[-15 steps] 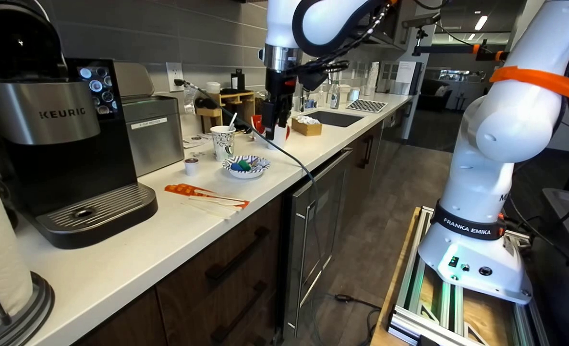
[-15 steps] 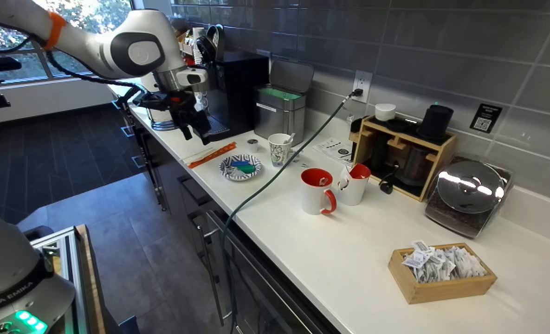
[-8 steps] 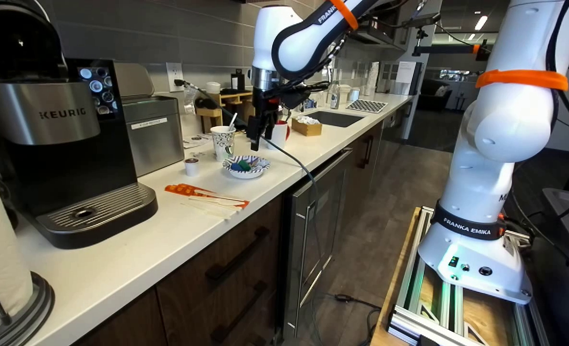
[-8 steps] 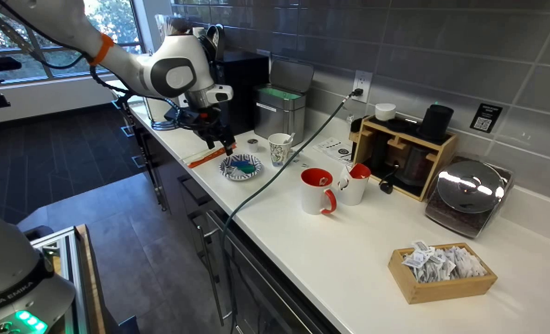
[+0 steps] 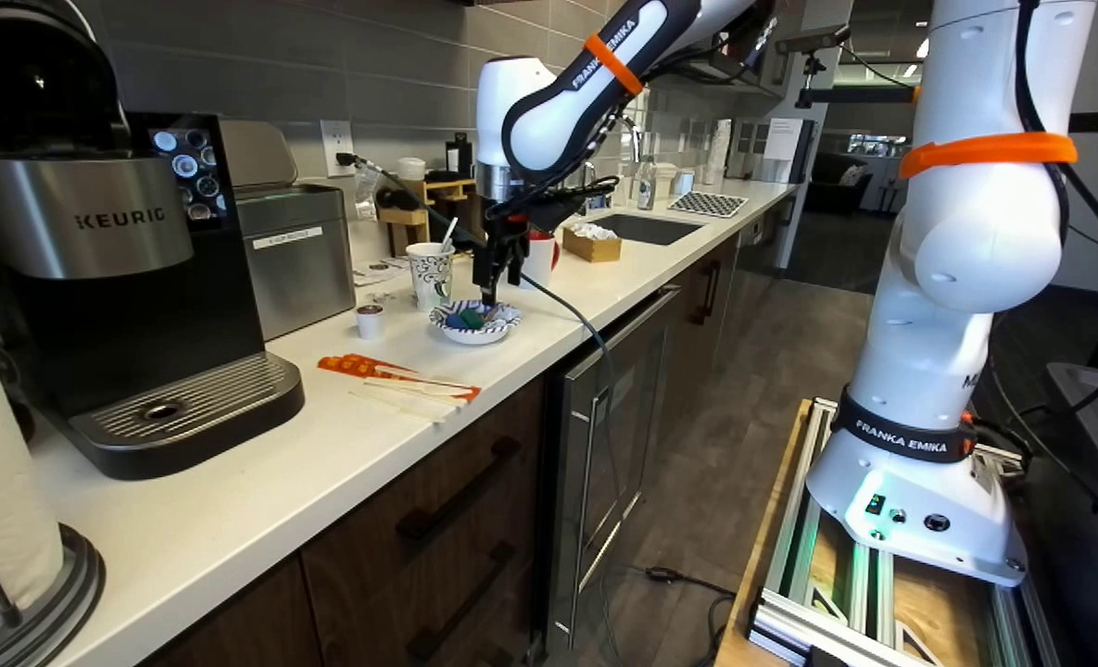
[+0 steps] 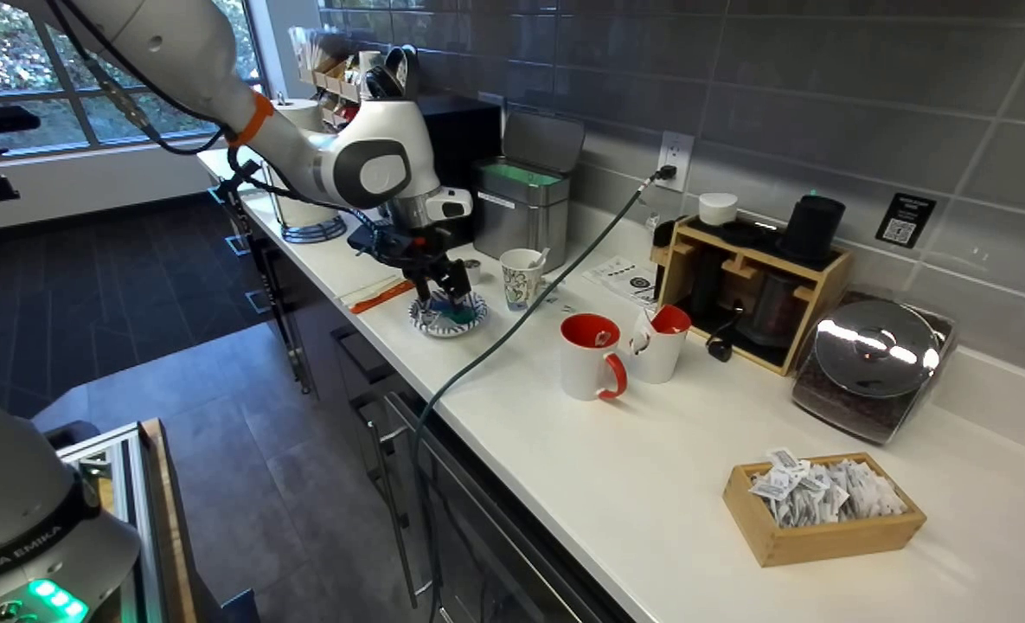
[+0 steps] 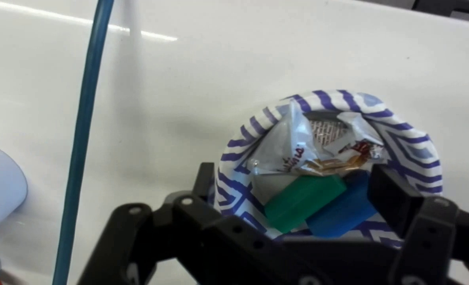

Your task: Take the packet out of the bowl

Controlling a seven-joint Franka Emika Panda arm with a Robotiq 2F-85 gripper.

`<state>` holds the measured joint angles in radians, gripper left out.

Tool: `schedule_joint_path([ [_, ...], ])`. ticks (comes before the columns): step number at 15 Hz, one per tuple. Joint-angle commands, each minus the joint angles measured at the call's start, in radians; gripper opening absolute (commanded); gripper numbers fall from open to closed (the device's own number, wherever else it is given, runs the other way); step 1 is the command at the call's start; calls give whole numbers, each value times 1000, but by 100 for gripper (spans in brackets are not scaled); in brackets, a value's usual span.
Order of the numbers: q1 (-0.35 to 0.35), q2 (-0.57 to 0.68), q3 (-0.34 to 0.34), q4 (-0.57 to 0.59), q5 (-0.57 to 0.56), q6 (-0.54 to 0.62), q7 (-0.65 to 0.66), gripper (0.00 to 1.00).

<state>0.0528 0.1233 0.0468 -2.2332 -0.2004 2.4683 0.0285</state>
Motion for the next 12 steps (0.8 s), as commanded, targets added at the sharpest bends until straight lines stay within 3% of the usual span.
schedule_joint_path([
  [1,3,43,-8,31,-3,-4,-12,88],
  [2,4,49,-8,34,-1,-5,-13,81],
  [3,4,52,-8,35,0,-6,-14,63],
  [5,5,50,-7,32,2,-7,-14,46],
  [10,-1,21,0,7,36,-8,-55,8],
  [12,1,21,0,5,35,-10,-56,0],
])
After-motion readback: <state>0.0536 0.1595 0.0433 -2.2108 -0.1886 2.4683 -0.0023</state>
